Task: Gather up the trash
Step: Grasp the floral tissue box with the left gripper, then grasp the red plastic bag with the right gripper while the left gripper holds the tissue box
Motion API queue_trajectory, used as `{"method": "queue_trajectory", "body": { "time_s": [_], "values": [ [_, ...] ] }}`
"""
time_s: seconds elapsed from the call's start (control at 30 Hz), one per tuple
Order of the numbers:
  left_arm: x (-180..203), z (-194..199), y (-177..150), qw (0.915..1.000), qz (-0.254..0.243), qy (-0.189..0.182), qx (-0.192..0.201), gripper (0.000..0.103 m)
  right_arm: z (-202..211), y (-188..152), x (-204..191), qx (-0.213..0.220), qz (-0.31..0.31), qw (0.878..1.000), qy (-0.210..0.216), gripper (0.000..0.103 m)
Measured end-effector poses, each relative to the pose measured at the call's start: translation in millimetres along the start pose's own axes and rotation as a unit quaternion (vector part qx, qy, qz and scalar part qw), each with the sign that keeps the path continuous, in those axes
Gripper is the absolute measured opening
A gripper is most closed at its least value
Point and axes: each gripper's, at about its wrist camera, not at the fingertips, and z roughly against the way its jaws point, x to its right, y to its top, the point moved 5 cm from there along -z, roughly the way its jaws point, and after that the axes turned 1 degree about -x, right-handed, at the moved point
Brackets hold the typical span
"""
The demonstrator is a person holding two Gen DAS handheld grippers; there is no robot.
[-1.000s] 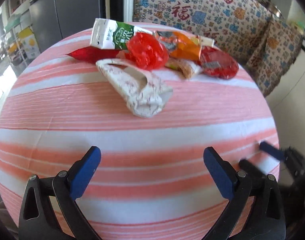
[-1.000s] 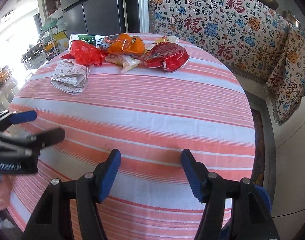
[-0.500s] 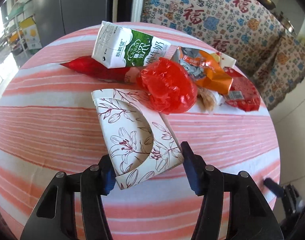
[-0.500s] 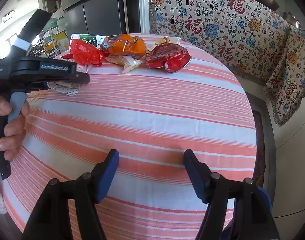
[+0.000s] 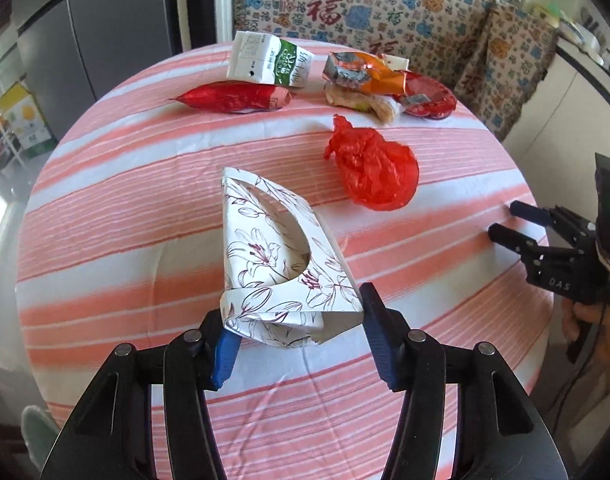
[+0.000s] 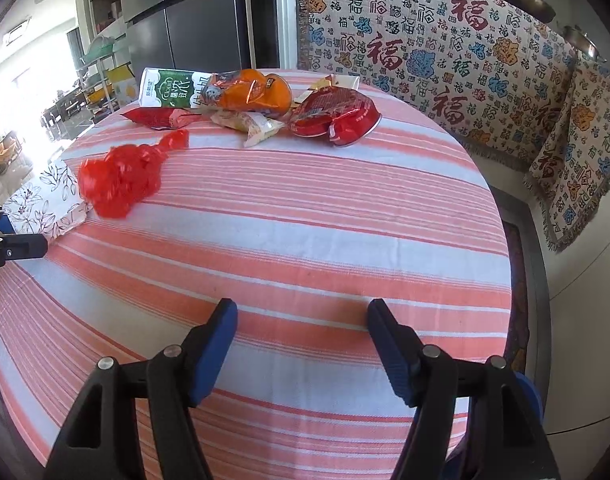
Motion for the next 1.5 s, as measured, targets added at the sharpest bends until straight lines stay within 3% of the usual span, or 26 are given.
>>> {"method": "queue_trajectory", "body": {
  "time_s": [0.07, 0.1, 0.43, 0.57, 0.73, 0.83, 1.0, 1.2, 1.27, 1.3, 1.4, 1.5],
  "values": [
    [0, -2, -3, 0.9997, -0.004, 0.016, 0.017, 0.078, 0, 0, 1, 0.004, -0.001, 1.000, -0.001, 0.069],
    [0, -5, -2, 0.9994, -0.006, 0.023, 0.024, 0.080, 1, -1, 1, 0.007, -0.002, 1.000, -0.002, 0.070],
    [-13, -14, 2, 0.9985, 0.017, 0.030, 0.041, 0.090, 0, -2, -2, 0.030, -0.010, 0.999, -0.008, 0.075],
    [-25, -15, 2, 0.9984, 0.019, 0.042, 0.034, 0.086, -2, -1, -3, 0.037, -0.019, 0.999, -0.017, 0.076],
    [-48, -9, -2, 0.9983, 0.049, 0.007, 0.029, 0.075, 6, 7, -6, 0.024, -0.039, 0.999, -0.016, 0.075],
    [-54, -7, -3, 0.9980, 0.058, -0.002, 0.027, 0.069, 23, 25, -27, 0.048, -0.061, 0.996, 0.040, 0.075],
    [-55, -8, -5, 0.9976, 0.064, -0.005, 0.027, 0.069, 13, 57, -97, 0.019, -0.057, 0.986, 0.154, 0.074],
    [-52, -8, -8, 0.9982, 0.051, 0.003, 0.031, 0.070, -34, 80, -140, -0.027, -0.063, 0.981, 0.181, 0.074],
    [-51, -8, -7, 0.9983, 0.048, 0.003, 0.033, 0.072, -50, 82, -145, -0.055, -0.074, 0.975, 0.201, 0.058],
    [-51, -8, -6, 0.9983, 0.046, 0.001, 0.034, 0.073, -54, 81, -146, -0.067, -0.074, 0.973, 0.208, 0.041],
    [-49, -6, -3, 0.9981, 0.045, -0.005, 0.042, 0.079, -43, 77, -142, -0.058, -0.057, 0.977, 0.195, 0.036],
    [-46, -6, 1, 0.9979, 0.042, -0.003, 0.049, 0.080, -18, 69, -129, -0.028, -0.017, 0.989, 0.143, 0.036]
  ]
}}
